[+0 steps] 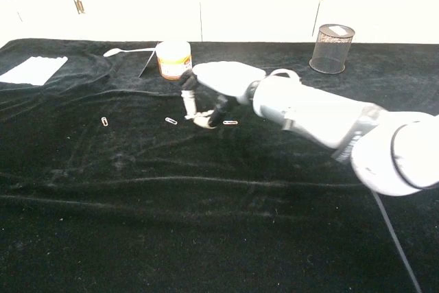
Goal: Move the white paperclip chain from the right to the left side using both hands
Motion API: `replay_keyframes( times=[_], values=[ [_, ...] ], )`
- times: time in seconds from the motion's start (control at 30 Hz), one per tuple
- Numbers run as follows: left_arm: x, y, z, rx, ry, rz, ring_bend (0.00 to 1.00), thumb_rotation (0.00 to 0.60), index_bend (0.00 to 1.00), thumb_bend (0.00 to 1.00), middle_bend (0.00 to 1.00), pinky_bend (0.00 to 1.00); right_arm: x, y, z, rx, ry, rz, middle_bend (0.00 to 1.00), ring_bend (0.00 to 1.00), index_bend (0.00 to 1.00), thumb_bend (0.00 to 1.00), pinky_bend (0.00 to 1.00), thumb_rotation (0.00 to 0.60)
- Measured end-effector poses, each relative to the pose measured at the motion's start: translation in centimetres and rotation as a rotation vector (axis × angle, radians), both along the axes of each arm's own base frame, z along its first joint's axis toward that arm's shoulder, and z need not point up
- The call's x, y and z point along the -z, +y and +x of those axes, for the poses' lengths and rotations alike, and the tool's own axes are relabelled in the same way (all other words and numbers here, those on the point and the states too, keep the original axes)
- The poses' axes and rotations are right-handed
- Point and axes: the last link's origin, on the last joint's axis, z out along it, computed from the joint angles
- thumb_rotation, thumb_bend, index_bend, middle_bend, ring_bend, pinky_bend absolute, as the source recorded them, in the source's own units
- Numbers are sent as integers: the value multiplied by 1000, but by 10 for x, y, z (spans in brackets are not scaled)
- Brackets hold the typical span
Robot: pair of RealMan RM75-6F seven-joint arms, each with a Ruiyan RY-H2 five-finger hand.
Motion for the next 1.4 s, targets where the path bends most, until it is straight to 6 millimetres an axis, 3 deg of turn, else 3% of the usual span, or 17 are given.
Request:
replay_keyframes(
  times=[0.47, 0.87, 1.13, 1.4],
  values=[
    [-16, -17, -12, -6, -51, 60, 67, 600, 0, 336, 0, 53, 35, -17, 31, 35, 15, 22, 158, 77, 902, 655, 0, 600],
    [-21, -17, -18, -17, -65, 66, 67, 600, 0, 338, 0, 53, 50, -19, 52, 39, -23, 52, 158, 76, 902, 656, 0, 600],
    [-21, -17, -19, -20, -62, 66, 67, 600, 0, 341, 0, 53, 51, -18, 54, 10, -22, 52, 160, 76, 902, 656, 0, 600],
    [-19, -16, -17, -16, -54, 61, 67, 600, 0, 343, 0, 53, 49, 2, 41, -94, -25, 32, 163, 76, 902, 656, 0, 600]
  ],
)
